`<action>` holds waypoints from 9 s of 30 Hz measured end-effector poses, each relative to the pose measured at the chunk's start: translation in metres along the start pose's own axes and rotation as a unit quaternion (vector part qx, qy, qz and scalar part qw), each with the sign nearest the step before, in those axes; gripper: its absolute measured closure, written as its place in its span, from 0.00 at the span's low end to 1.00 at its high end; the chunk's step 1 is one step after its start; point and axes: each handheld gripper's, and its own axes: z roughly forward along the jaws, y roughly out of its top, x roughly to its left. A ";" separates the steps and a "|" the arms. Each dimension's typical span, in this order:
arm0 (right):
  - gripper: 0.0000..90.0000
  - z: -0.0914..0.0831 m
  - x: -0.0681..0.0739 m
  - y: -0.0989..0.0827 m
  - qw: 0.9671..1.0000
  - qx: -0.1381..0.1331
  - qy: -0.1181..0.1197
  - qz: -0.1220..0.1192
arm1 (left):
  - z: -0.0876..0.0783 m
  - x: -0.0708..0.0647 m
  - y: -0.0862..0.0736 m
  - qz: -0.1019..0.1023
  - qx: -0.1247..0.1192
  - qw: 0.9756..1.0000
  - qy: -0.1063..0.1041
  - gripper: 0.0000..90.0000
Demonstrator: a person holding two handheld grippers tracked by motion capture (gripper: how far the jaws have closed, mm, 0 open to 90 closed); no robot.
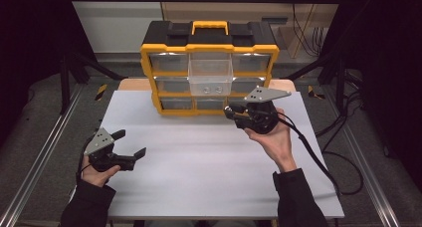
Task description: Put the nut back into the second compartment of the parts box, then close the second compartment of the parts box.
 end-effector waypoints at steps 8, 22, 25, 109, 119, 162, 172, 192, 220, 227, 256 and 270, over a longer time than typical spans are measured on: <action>0.78 -0.003 -0.002 0.012 1.000 -0.002 -0.006 -0.006 | 0.000 0.000 0.000 -0.001 -0.001 1.000 0.000 0.01; 0.78 -0.010 -0.001 0.039 1.000 -0.017 -0.014 -0.015 | -0.001 0.000 0.000 -0.003 -0.002 1.000 -0.001 0.01; 0.78 -0.011 -0.002 0.044 1.000 -0.020 -0.016 -0.016 | -0.001 0.000 0.000 -0.002 -0.002 1.000 -0.001 0.01; 0.77 0.059 -0.036 0.089 0.993 0.019 -0.115 -0.008 | -0.003 0.002 0.000 -0.002 -0.005 1.000 -0.002 0.01; 0.71 0.048 -0.034 0.091 0.995 -0.010 -0.098 -0.007 | -0.003 0.002 0.001 -0.003 -0.006 1.000 -0.002 0.01; 0.12 -0.013 -0.008 0.013 0.993 -0.100 -0.062 0.028 | -0.002 0.000 0.001 0.000 -0.005 1.000 -0.003 0.01; 0.27 -0.006 -0.006 -0.002 0.992 -0.106 -0.056 0.035 | -0.002 0.000 0.000 -0.001 -0.005 1.000 -0.003 0.01; 0.88 0.012 -0.004 -0.006 0.993 -0.099 -0.052 0.030 | -0.002 0.000 0.002 0.000 -0.003 1.000 0.000 0.01; 1.00 0.043 -0.016 0.011 0.991 -0.104 -0.082 0.026 | -0.002 0.001 0.001 -0.001 -0.005 1.000 -0.001 0.01; 1.00 0.045 -0.015 0.013 0.991 -0.103 -0.081 0.020 | -0.002 0.000 0.001 0.000 -0.005 1.000 -0.001 0.01; 1.00 0.061 -0.018 0.030 0.991 -0.106 -0.076 0.014 | -0.003 0.001 0.001 0.000 -0.007 1.000 -0.001 0.01; 1.00 0.073 -0.027 0.033 0.991 -0.107 -0.081 0.014 | -0.003 0.001 0.001 0.000 -0.007 1.000 -0.001 0.01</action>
